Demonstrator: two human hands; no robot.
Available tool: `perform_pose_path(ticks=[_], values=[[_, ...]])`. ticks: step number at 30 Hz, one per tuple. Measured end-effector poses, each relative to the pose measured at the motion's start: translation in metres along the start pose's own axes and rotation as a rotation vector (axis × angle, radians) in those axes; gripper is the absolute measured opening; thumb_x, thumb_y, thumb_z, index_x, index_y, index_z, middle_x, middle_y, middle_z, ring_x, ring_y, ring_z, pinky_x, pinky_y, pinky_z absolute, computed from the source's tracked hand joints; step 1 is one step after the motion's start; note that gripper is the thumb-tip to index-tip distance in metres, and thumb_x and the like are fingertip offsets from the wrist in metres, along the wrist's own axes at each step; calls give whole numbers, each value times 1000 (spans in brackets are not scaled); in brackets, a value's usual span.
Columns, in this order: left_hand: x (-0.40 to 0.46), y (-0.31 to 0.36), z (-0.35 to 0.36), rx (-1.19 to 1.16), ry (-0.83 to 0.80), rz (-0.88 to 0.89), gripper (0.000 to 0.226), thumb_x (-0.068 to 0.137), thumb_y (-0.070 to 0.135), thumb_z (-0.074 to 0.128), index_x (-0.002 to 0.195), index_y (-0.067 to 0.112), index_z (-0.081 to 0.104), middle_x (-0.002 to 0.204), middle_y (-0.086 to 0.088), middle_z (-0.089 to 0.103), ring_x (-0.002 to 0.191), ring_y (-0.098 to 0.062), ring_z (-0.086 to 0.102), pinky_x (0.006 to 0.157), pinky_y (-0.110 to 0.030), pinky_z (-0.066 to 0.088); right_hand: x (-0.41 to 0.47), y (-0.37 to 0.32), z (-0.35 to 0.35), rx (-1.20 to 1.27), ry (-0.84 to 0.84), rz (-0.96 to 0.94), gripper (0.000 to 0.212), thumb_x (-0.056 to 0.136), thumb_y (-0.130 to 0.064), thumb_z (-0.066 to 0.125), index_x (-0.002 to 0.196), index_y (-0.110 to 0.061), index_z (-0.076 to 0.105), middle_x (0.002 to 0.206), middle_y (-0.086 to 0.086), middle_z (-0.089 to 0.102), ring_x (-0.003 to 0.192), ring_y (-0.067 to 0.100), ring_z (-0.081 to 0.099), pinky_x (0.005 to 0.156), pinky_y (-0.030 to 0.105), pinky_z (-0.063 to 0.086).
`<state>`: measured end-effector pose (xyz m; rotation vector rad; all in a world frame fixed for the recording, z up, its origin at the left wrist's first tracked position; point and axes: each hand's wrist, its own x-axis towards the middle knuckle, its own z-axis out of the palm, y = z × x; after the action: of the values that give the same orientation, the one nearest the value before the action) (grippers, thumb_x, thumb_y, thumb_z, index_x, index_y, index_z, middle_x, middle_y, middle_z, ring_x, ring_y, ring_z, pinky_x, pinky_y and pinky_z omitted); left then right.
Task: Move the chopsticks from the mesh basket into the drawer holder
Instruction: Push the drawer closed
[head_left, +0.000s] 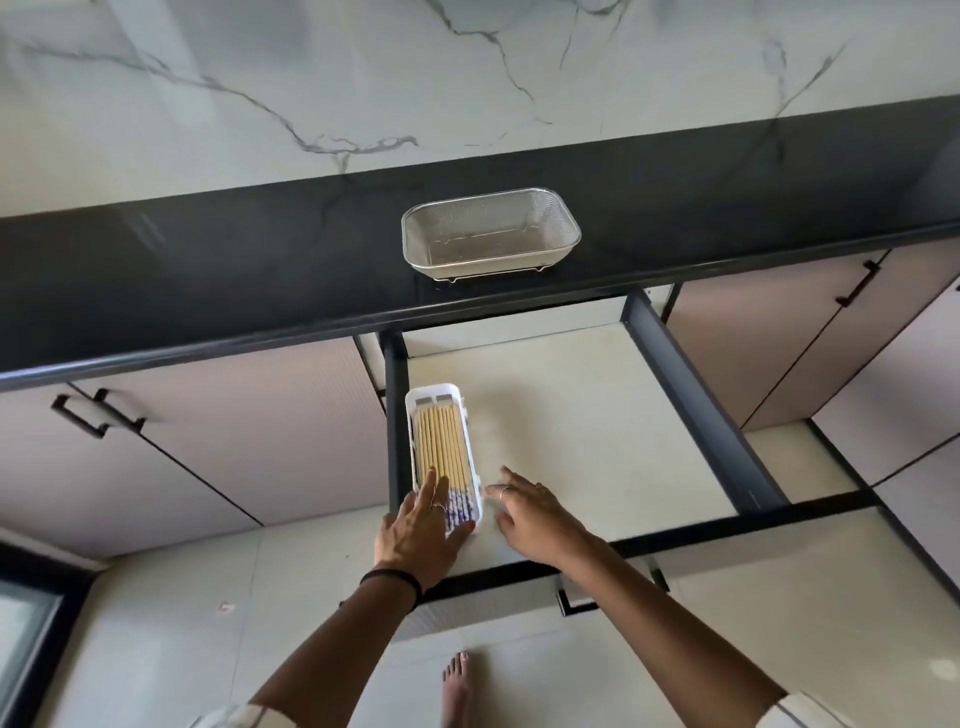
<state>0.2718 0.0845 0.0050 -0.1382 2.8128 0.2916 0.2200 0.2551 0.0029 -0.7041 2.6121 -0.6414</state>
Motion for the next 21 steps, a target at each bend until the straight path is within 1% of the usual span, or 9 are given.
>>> perform_pose_path(ticks=[3,6,8,10,13,21], values=[[-23,23,13,-89,36,-39,66,99,56,26,154,24,8,162,7,-4,148,-12,6,118,-39,18,-34,15,4,-4,47,-10,43,97,-17,39,140,-12,43,158,10,20,146,15,18,117,35,15],[-45,41,20,-97,88,-19,63,100,54,21,154,24,9,162,6,0,148,-12,5,119,-39,13,-66,25,8,-40,148,-22,40,99,-20,35,136,-12,49,156,8,28,144,14,26,117,35,16],[-61,50,24,-75,107,-14,64,100,54,20,154,23,8,162,5,0,148,-12,5,120,-39,12,-85,29,9,-79,178,-22,41,99,-21,34,137,-13,48,155,7,29,143,15,27,118,37,14],[-74,56,29,-50,96,-11,64,100,54,19,154,23,6,162,4,-1,149,-14,3,121,-40,10,-100,31,11,-112,165,-16,44,99,-21,33,142,-16,40,157,5,26,145,16,22,119,39,11],[-91,63,35,12,62,8,66,100,55,18,154,22,-1,162,3,-6,149,-18,-3,120,-41,2,-116,34,12,-143,136,2,51,99,-21,33,149,-18,24,159,3,18,148,17,12,119,38,8],[-111,66,37,63,41,26,70,100,54,21,153,20,-10,160,0,-14,148,-20,-9,120,-39,1,-129,27,8,-211,46,71,61,100,-22,35,152,-16,4,161,7,-2,149,22,-2,120,39,8]])
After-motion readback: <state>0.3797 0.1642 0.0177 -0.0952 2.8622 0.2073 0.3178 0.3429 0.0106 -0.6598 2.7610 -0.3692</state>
